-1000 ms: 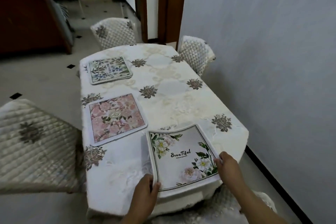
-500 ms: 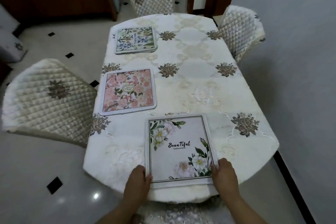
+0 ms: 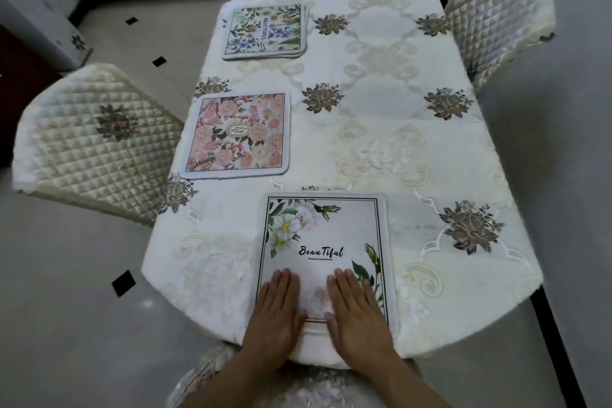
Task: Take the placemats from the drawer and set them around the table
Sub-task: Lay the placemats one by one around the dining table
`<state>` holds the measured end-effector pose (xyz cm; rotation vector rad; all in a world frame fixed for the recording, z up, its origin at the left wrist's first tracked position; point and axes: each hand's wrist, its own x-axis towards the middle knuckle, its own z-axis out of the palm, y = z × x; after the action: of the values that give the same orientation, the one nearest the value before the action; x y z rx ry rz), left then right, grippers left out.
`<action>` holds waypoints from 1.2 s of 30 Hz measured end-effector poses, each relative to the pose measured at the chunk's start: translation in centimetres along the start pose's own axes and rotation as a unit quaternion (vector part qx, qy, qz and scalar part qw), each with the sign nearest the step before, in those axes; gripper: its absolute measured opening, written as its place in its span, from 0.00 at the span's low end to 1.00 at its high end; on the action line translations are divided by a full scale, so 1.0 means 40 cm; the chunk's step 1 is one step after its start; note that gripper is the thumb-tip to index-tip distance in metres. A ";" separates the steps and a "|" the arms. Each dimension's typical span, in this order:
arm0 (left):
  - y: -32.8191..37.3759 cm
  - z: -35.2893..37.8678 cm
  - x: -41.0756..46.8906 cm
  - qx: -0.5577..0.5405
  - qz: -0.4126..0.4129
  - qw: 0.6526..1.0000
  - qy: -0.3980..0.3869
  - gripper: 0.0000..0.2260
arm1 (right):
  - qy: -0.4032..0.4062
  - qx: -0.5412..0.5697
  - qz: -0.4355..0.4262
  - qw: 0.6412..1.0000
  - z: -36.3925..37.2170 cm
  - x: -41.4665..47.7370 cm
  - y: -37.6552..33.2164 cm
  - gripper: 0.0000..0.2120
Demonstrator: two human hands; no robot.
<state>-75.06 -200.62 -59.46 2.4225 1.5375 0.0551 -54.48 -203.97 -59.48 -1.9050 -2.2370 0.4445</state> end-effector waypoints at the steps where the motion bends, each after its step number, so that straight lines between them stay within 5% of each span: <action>1: -0.022 -0.003 -0.002 0.003 -0.004 1.000 0.000 0.27 | 0.001 0.004 0.012 1.000 -0.011 -0.015 0.036 0.30; 7: -0.052 -0.028 0.045 -0.027 0.008 1.000 -0.006 0.27 | -0.052 0.023 0.025 0.998 -0.067 -0.003 0.128 0.29; 11: -0.032 -0.062 0.256 -0.048 0.004 0.999 0.014 0.26 | -0.038 0.031 0.006 0.999 -0.102 0.234 0.098 0.28; 18: -0.036 -0.088 0.537 0.032 -0.036 0.997 -0.063 0.27 | -0.075 0.000 0.000 0.997 -0.123 0.515 0.085 0.29; 21: -0.105 -0.107 0.495 0.005 -0.023 0.999 -0.027 0.29 | -0.033 -0.005 -0.022 0.999 -0.114 0.470 0.161 0.31; 26: -0.214 -0.110 0.397 0.014 -0.047 0.999 -0.008 0.32 | 0.015 -0.010 0.094 0.995 -0.120 0.385 0.304 0.30; 36: -0.156 -0.068 0.009 -0.013 0.007 0.995 -0.094 0.38 | 0.011 0.038 0.128 0.991 -0.042 -0.042 0.095 0.30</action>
<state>-80.88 -197.23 -58.43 2.3438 1.4279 -0.1444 -50.13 -204.91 -59.05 -2.1538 -1.9388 0.5322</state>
